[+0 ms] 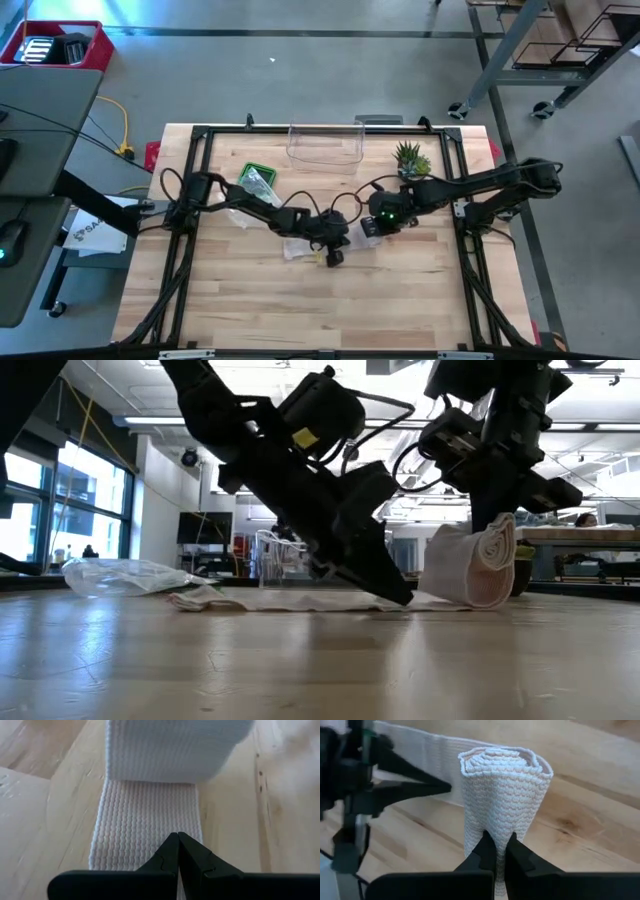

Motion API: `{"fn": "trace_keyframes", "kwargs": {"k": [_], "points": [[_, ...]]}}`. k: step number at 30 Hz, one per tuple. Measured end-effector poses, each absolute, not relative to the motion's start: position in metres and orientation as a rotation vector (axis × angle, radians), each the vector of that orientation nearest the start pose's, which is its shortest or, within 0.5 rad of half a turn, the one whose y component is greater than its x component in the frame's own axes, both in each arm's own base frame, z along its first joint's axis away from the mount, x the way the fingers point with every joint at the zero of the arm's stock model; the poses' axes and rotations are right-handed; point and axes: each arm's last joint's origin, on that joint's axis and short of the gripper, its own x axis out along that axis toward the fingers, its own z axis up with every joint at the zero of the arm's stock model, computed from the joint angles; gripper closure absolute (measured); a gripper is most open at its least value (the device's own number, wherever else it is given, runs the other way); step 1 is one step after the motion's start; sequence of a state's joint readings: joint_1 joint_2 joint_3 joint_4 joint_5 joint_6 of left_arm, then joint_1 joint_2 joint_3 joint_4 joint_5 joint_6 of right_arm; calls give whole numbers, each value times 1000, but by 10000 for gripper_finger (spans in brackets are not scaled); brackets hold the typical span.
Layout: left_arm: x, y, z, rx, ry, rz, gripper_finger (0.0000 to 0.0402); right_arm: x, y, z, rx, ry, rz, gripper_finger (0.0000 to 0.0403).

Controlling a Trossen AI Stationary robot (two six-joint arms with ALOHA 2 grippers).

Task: Roll bandage
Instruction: Roll the bandage

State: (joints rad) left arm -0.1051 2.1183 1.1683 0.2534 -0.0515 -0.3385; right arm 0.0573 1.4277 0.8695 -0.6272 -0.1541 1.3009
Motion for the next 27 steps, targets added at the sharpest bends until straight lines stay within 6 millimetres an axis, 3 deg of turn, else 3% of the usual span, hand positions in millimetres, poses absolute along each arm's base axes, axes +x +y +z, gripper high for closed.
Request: {"fn": "trace_keyframes", "kwargs": {"k": [9,16,27], "points": [[422,-41,100,-284,678,90,402,262,27,199,1201,1085,-575,403],[423,-42,100,-315,671,91,401,264,21,200,1205,1026,-622,403],[422,-44,99,-323,681,78,401,241,19,199,1122,1204,-724,403]]}}
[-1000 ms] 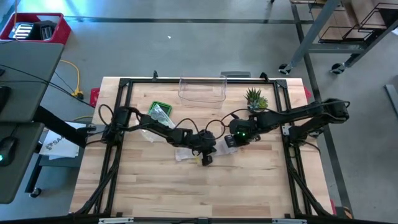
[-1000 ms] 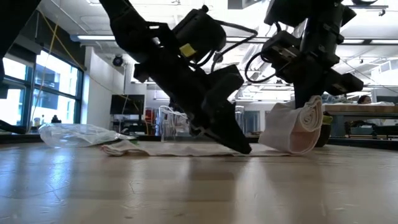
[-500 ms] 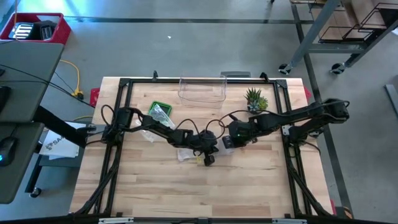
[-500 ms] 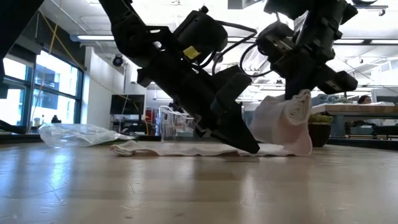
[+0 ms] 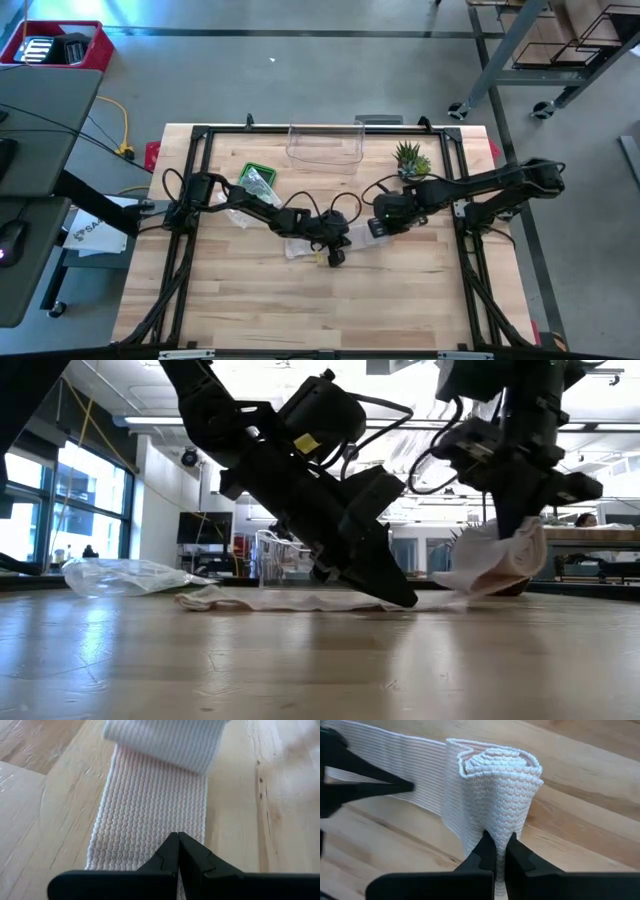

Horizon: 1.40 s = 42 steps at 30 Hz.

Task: Roll bandage
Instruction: Roll the bandage

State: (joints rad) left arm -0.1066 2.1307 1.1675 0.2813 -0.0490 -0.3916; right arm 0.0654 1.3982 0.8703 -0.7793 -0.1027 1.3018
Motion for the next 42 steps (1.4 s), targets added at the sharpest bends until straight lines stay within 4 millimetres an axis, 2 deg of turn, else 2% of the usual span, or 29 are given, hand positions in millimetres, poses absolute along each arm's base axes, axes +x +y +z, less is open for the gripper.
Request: {"fn": "trace_keyframes", "kwargs": {"k": [13,34,38,42], "points": [[422,-44,99,-325,686,75,401,224,17,200,1068,1297,-833,403],[422,-44,99,-329,690,68,402,234,21,175,971,1409,-870,403],[422,-44,99,-329,691,68,401,235,20,176,967,1409,-873,403],[422,-44,99,-329,691,68,401,242,20,185,959,1365,-855,403]]}}
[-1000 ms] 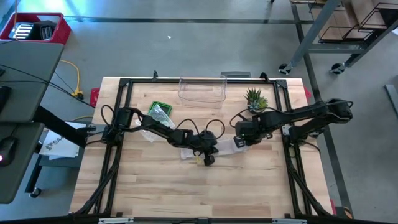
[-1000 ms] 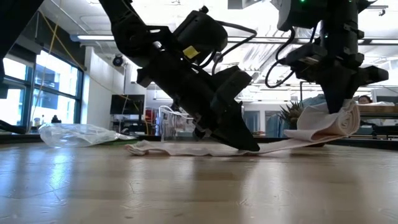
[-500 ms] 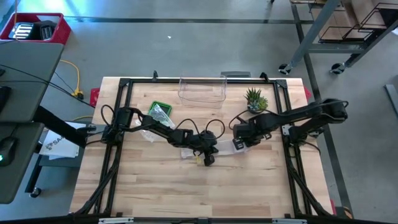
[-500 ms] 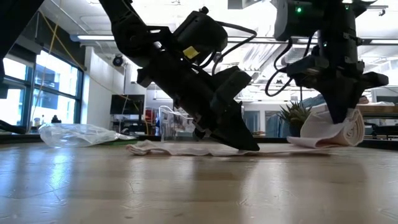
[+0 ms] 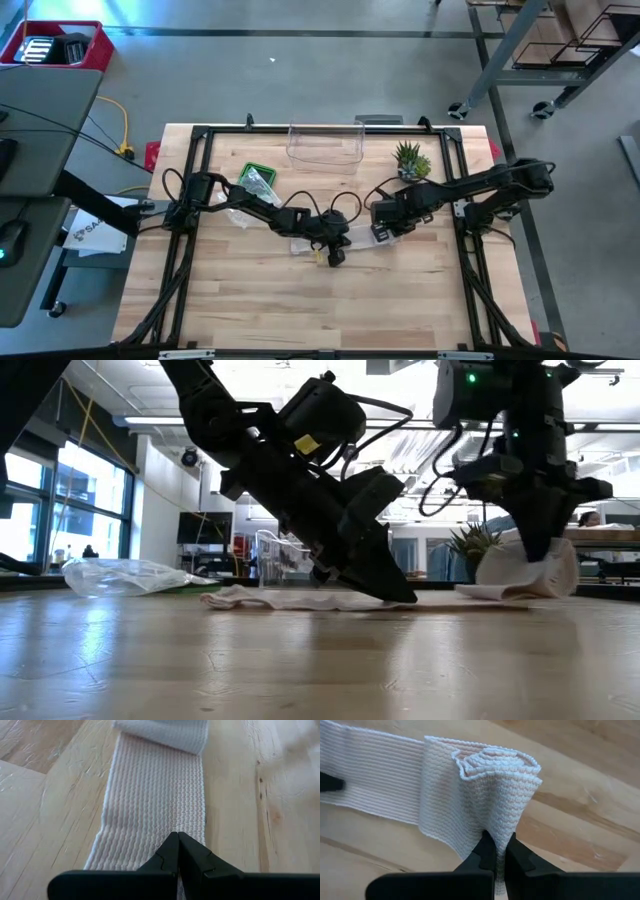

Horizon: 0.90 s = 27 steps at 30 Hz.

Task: Roll bandage
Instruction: Roll the bandage

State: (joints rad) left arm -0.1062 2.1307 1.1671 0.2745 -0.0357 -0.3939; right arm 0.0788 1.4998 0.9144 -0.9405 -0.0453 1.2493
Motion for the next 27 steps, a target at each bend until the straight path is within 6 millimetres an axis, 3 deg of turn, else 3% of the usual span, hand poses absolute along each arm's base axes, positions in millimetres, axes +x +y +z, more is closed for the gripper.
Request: {"fn": "trace_keyframes", "kwargs": {"k": [3,10,17,27], "points": [[422,-44,99,-329,691,69,402,246,20,188,950,1346,-864,403],[422,-44,99,-331,692,63,401,251,21,174,927,1416,-914,403],[421,-44,99,-336,695,53,401,261,20,185,937,1347,-917,400],[421,-44,99,-335,695,52,402,263,20,186,912,1335,-899,319]]}}
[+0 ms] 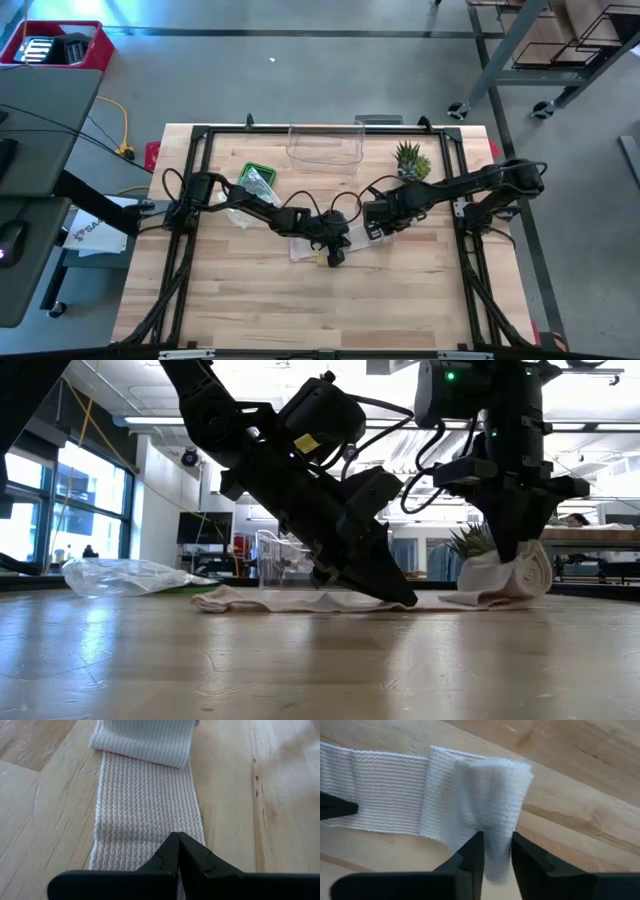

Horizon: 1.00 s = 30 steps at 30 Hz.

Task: Roll bandage
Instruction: Roll the bandage

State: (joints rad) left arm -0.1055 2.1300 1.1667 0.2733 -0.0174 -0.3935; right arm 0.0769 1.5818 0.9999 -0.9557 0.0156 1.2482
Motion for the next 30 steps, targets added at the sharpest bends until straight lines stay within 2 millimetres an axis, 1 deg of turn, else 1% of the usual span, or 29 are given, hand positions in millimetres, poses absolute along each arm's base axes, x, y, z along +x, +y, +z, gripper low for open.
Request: {"fn": "trace_keyframes", "kwargs": {"k": [3,6,10,17,23,27,30], "points": [[421,-44,99,-335,695,53,401,268,21,190,925,1302,-865,301],[422,-44,99,-332,693,60,402,275,22,191,940,1255,-812,292],[422,-44,99,-332,693,62,401,279,21,186,958,1236,-828,289],[422,-43,99,-331,692,65,401,293,22,190,1049,1144,-704,289],[422,-42,99,-330,690,72,402,299,26,192,1125,1114,-644,288],[422,-40,99,-330,689,77,401,297,26,196,1097,1102,-628,288],[422,-40,99,-330,689,78,401,283,21,209,1044,1101,-676,288]]}}
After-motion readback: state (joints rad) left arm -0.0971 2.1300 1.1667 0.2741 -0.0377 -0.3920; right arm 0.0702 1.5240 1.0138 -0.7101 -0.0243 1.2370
